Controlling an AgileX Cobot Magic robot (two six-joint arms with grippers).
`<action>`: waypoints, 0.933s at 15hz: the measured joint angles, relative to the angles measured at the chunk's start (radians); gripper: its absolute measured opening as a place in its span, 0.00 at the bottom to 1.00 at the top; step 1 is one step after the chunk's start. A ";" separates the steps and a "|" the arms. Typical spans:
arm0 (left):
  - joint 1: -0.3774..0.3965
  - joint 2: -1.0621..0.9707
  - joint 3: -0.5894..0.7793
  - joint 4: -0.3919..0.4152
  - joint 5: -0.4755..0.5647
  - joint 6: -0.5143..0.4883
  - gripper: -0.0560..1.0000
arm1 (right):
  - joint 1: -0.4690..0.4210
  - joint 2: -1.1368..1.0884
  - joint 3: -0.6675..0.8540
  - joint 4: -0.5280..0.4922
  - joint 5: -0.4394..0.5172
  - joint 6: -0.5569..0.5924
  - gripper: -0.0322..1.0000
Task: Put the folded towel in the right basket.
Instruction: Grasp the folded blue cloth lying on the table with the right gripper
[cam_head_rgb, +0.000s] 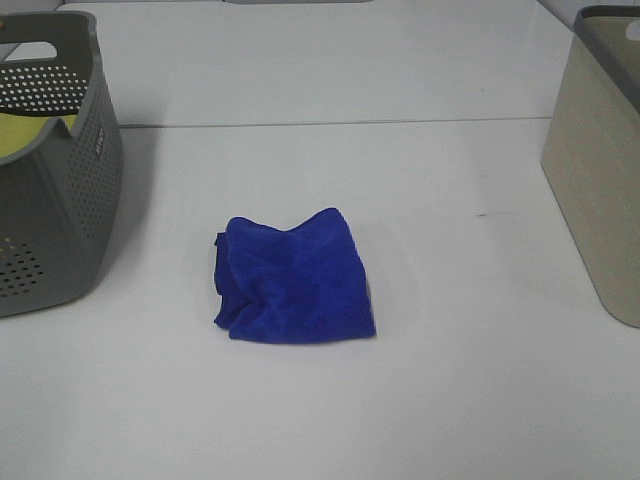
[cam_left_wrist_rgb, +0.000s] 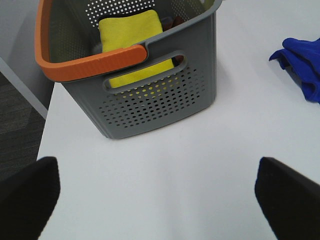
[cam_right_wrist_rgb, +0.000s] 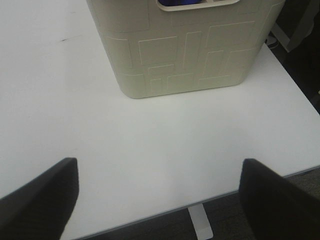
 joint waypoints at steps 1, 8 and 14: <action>0.000 0.000 0.000 0.000 0.000 0.000 0.99 | 0.000 0.000 0.000 0.000 0.000 0.000 0.85; 0.000 0.000 0.000 0.000 0.000 0.000 0.99 | 0.000 0.000 0.000 0.009 0.000 0.000 0.85; 0.000 0.000 0.000 0.000 0.000 0.000 0.99 | 0.000 0.000 0.000 0.020 0.000 0.000 0.85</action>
